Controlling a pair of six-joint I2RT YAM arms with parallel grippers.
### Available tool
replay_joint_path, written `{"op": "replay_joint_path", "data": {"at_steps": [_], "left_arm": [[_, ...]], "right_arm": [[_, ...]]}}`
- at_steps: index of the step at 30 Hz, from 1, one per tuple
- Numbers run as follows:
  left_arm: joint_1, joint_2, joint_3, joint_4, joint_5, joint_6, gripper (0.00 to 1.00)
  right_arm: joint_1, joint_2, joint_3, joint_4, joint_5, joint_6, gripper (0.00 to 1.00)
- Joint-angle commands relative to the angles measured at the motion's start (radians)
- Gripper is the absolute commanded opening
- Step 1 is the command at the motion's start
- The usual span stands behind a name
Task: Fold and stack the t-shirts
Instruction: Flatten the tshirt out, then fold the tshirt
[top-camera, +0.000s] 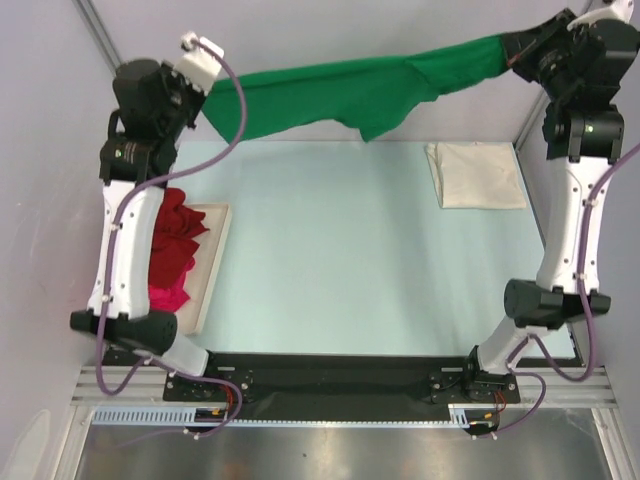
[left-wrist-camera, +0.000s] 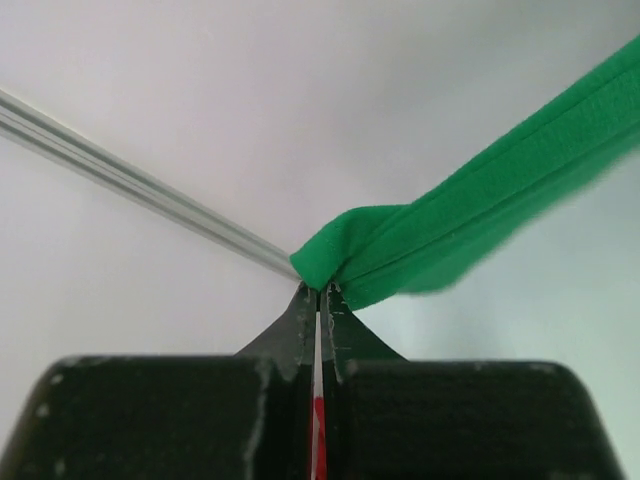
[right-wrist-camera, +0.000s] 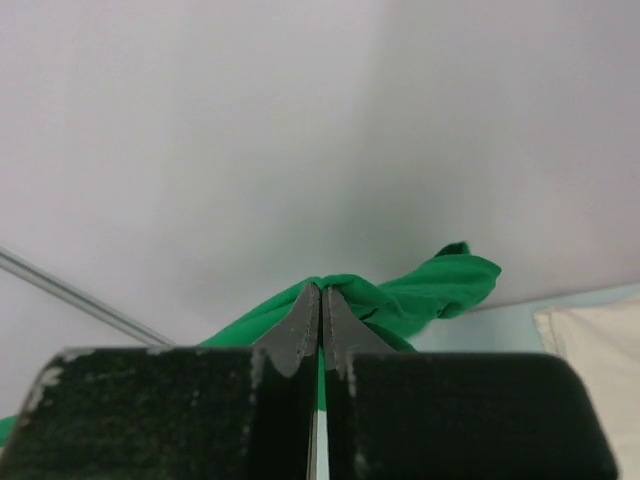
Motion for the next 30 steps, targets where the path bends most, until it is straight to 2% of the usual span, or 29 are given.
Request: {"op": "replay_joint_path", "data": {"at_steps": [1,2,3,5,6,7,9,10,13,18,25,29,30], "left_arm": [[0.008,-0.138,-0.238,0.070,0.033,0.051,0.00],[0.006,-0.164,-0.304,0.092,0.073,0.074,0.00],[-0.001,-0.193,-0.445,0.105,0.078,0.088,0.00],[-0.011,-0.275,-0.590,0.152,0.078,0.125,0.00],[-0.017,-0.299,-0.716,0.159,0.078,0.130,0.00],[-0.017,-0.337,-0.772,0.160,0.103,0.136,0.00],[-0.018,-0.374,-0.928,0.151,0.133,0.146,0.00],[-0.017,-0.409,-0.981,0.149,0.137,0.150,0.00],[-0.021,-0.460,-1.159,0.143,0.160,0.157,0.00],[-0.020,-0.511,-1.378,0.108,0.177,0.156,0.00],[-0.021,-0.623,-1.512,-0.016,0.232,0.179,0.00],[-0.021,-0.622,-1.525,0.016,0.219,0.162,0.00],[-0.023,-0.605,-1.520,0.030,0.191,0.150,0.00]], "right_arm": [[-0.014,-0.132,-0.163,-0.004,0.009,-0.081,0.00],[-0.014,-0.170,-0.238,-0.003,0.011,-0.091,0.00],[-0.014,-0.221,-0.442,0.008,0.005,-0.092,0.00],[-0.013,-0.380,-0.664,0.068,0.009,-0.083,0.00],[-0.011,-0.432,-0.860,0.087,0.018,-0.066,0.00],[-0.010,-0.536,-0.966,0.109,0.024,-0.056,0.00],[-0.006,-0.624,-1.134,0.127,0.018,-0.022,0.00],[-0.005,-0.672,-1.288,0.132,0.012,-0.011,0.00],[0.004,-0.793,-1.499,0.085,-0.005,0.004,0.00],[0.004,-0.932,-1.697,-0.015,-0.026,0.029,0.00],[0.004,-1.132,-1.837,-0.130,-0.020,0.118,0.00],[0.003,-1.131,-1.886,-0.035,-0.035,0.132,0.00],[0.004,-1.108,-1.897,0.042,-0.063,0.132,0.00]]}}
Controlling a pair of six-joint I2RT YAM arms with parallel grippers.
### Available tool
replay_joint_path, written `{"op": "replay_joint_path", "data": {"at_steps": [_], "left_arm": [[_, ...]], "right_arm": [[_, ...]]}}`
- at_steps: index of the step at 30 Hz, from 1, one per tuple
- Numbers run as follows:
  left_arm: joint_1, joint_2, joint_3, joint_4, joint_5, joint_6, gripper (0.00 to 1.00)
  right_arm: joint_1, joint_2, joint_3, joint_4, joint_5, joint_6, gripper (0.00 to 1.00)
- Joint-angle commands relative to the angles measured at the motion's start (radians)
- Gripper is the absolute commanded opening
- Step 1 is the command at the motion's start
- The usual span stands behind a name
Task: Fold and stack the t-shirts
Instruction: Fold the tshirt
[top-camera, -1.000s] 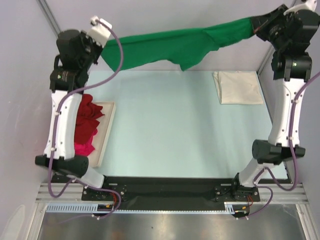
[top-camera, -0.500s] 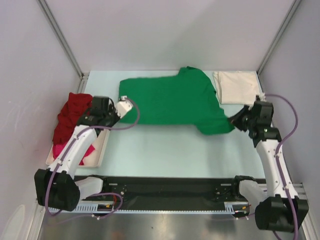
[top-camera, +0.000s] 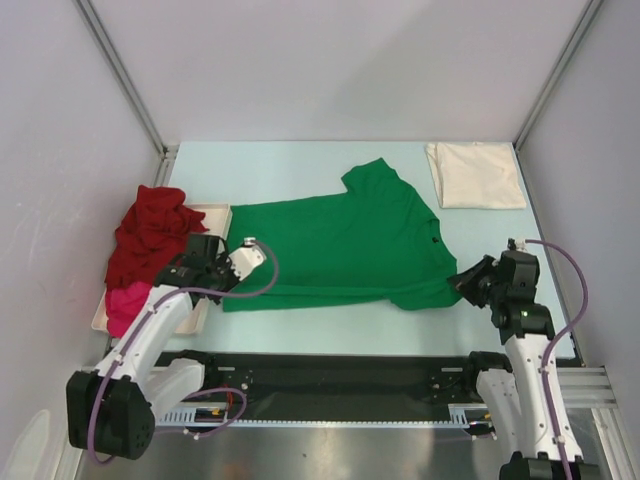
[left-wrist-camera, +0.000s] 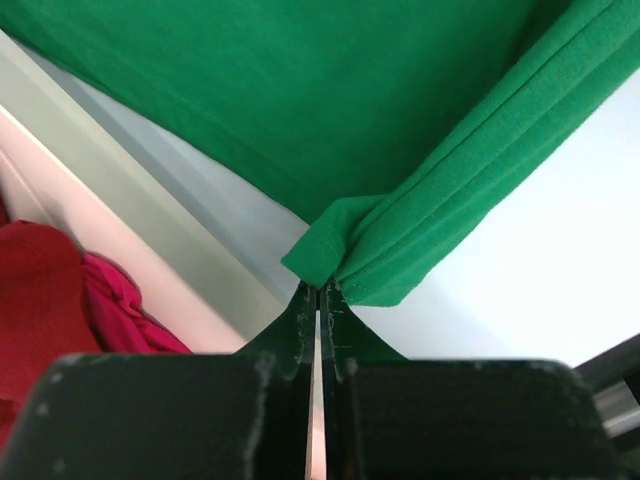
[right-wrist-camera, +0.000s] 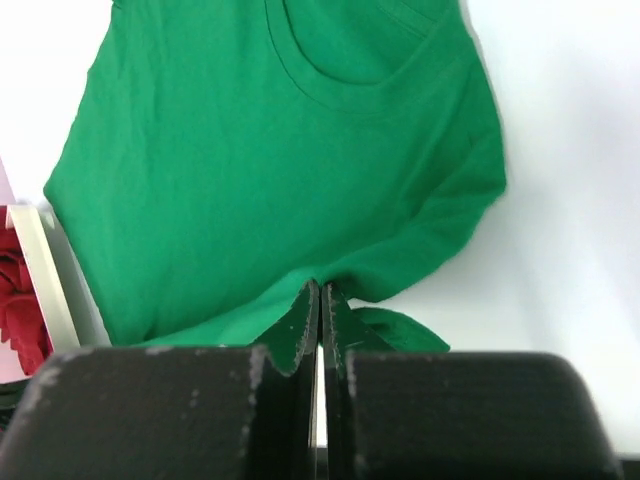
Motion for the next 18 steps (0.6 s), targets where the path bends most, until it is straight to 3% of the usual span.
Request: {"op": "replay_joint_path", "data": {"at_steps": [1,8,18], "left_arm": [[-0.004,0.047,0.011,0.060,-0.020,-0.022,0.00],[-0.001,0.195,0.068,0.113,-0.097,-0.122,0.00],[0.004,0.273,0.062,0.174,-0.158,-0.173,0.00]], "right_arm": [[0.004,0.107,-0.022,0.180,-0.046,0.026,0.00],[0.085,0.534,0.115,0.405,0.033,-0.112,0.00],[0.085,0.829,0.256,0.504,0.058,-0.216,0.00]]}}
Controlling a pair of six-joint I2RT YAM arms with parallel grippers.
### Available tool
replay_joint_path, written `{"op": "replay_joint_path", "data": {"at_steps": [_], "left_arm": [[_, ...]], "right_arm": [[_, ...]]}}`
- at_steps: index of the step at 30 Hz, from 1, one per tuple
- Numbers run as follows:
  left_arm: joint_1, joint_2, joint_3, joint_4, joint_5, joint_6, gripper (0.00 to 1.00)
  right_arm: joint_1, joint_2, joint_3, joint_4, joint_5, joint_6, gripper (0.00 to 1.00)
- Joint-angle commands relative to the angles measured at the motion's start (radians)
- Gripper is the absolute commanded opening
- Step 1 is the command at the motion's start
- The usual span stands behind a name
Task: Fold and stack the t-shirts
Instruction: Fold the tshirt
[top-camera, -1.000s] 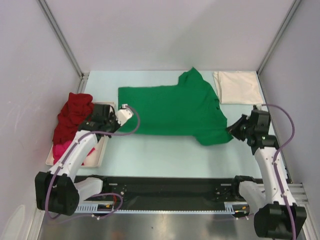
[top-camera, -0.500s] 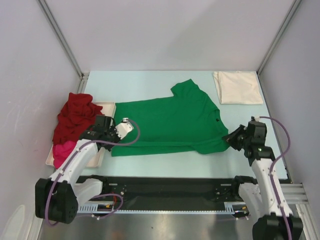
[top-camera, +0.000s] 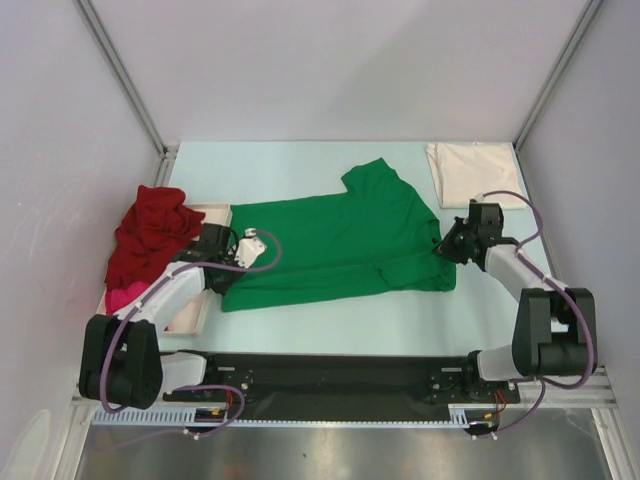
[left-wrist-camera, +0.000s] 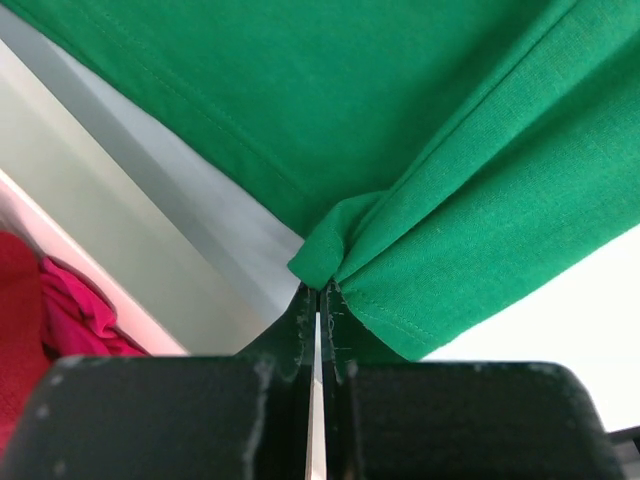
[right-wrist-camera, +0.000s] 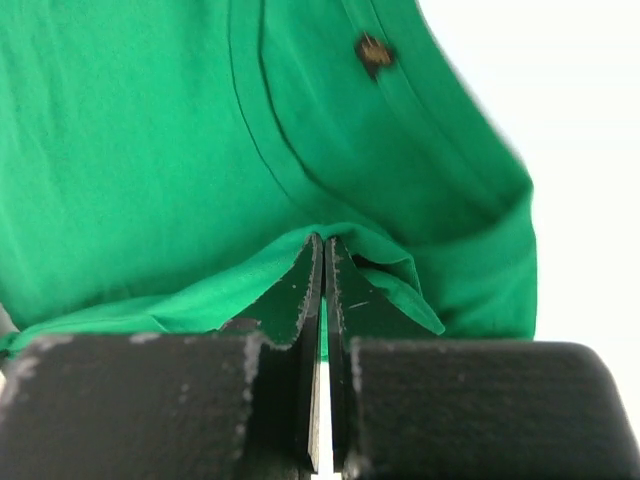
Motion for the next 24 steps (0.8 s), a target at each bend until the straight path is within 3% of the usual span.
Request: {"op": "replay_joint_path", "data": {"at_steps": [1,8,10,12,13,16,17,20,24], "left_arm": [[0.002,0.016,0.036,0.046,-0.036,-0.037,0.00],[0.004,0.057,0.056,0.071,-0.057,-0.041,0.00],[0.004,0.059,0.059,0.084,-0.065,-0.046,0.05],[0.002,0.057,0.070,0.094,-0.075,-0.049,0.16],[0.002,0.054,0.076,0.100,-0.077,-0.054,0.19],[0.004,0.027,0.098,0.118,-0.085,-0.070,0.45],[0.004,0.016,0.107,0.120,-0.083,-0.074,0.48],[0.000,-0.050,0.122,0.088,-0.033,-0.078,0.50],[-0.050,-0.191,0.078,-0.001,0.127,-0.025,0.47]], "right_arm": [[0.001,0.080,0.080,0.070,0.018,-0.079,0.00],[0.001,0.193,0.179,0.035,0.030,-0.145,0.00],[0.001,0.210,0.198,0.029,0.033,-0.152,0.00],[-0.002,0.218,0.212,0.024,0.049,-0.153,0.02],[-0.004,0.223,0.231,0.020,0.052,-0.156,0.05],[-0.014,0.230,0.274,-0.026,0.065,-0.158,0.38],[-0.016,0.220,0.280,-0.045,0.087,-0.156,0.47],[-0.022,0.168,0.265,-0.124,0.163,-0.121,0.54],[-0.030,-0.008,0.156,-0.213,0.237,-0.061,0.56]]}}
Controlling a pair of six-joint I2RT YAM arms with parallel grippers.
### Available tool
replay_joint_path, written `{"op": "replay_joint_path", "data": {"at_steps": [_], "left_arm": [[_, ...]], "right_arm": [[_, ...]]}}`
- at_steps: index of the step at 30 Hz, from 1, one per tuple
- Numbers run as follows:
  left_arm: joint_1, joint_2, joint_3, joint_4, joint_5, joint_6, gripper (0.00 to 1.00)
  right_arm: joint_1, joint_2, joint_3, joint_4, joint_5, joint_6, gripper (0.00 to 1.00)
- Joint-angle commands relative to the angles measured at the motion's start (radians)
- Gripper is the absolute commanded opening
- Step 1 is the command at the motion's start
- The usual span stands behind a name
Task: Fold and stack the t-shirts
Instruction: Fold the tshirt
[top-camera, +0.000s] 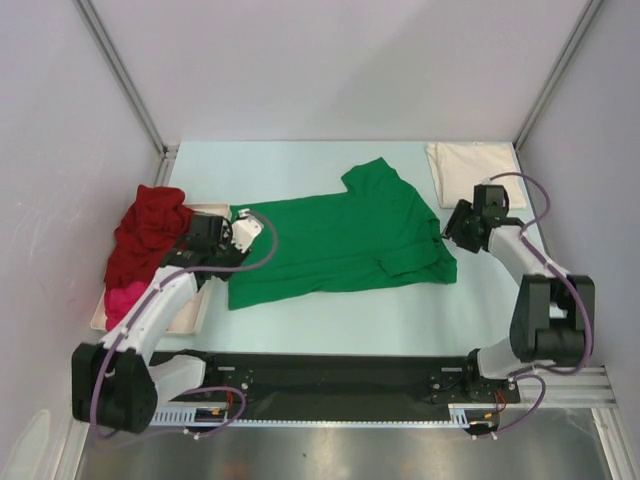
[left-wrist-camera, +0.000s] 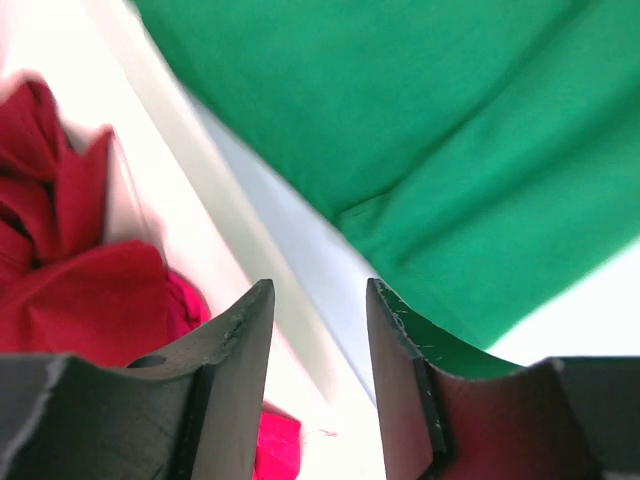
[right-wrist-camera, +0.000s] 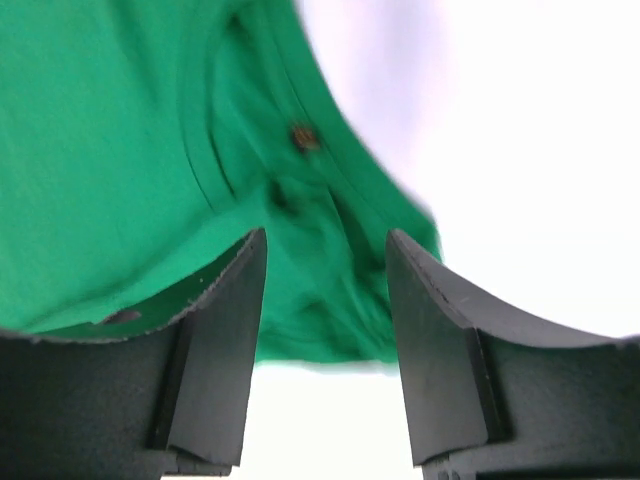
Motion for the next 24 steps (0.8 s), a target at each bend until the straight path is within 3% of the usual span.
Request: {"op": "replay_joint_path", "data": {"at_steps": [1,6,11,16,18,19,20,21,22,23,24], "left_arm": [[-0.062,-0.113,-0.016,-0.074,0.129,0.047,0.47],[-0.167,-0.092,-0.165,-0.090,0.100,0.098,0.53],[-0.180,-0.029,-0.230,-0.021,0.055,0.126,0.58],[-0.180,0.022,-0.267,0.064,0.011,0.127,0.56],[-0.180,0.034,-0.286,0.103,-0.028,0.127,0.50],[-0.180,0.040,-0.291,0.113,-0.042,0.127,0.40],[-0.178,0.048,-0.296,0.122,-0.043,0.126,0.32],[-0.178,0.048,-0.294,0.131,-0.045,0.123,0.23],[-0.180,0.051,-0.296,0.133,-0.052,0.119,0.00],[-0.180,0.043,-0.293,0.134,-0.054,0.118,0.00],[-0.180,0.035,-0.290,0.124,-0.054,0.116,0.00]], "right_arm": [[-0.007,-0.174,-0.084,-0.107,0.095,0.062,0.56],[0.001,-0.270,-0.241,-0.098,-0.003,0.107,0.56],[-0.011,-0.239,-0.313,-0.047,-0.018,0.111,0.55],[-0.047,-0.199,-0.347,0.008,-0.003,0.110,0.52],[-0.065,-0.198,-0.361,0.024,0.001,0.110,0.46],[-0.073,-0.198,-0.364,0.025,-0.011,0.111,0.42],[-0.080,-0.199,-0.367,0.030,-0.015,0.110,0.28],[-0.090,-0.205,-0.370,0.031,-0.018,0.110,0.22],[-0.094,-0.208,-0.370,0.027,-0.023,0.110,0.16],[-0.097,-0.216,-0.370,0.012,-0.028,0.111,0.05],[-0.102,-0.233,-0.371,0.001,-0.032,0.114,0.00]]}}
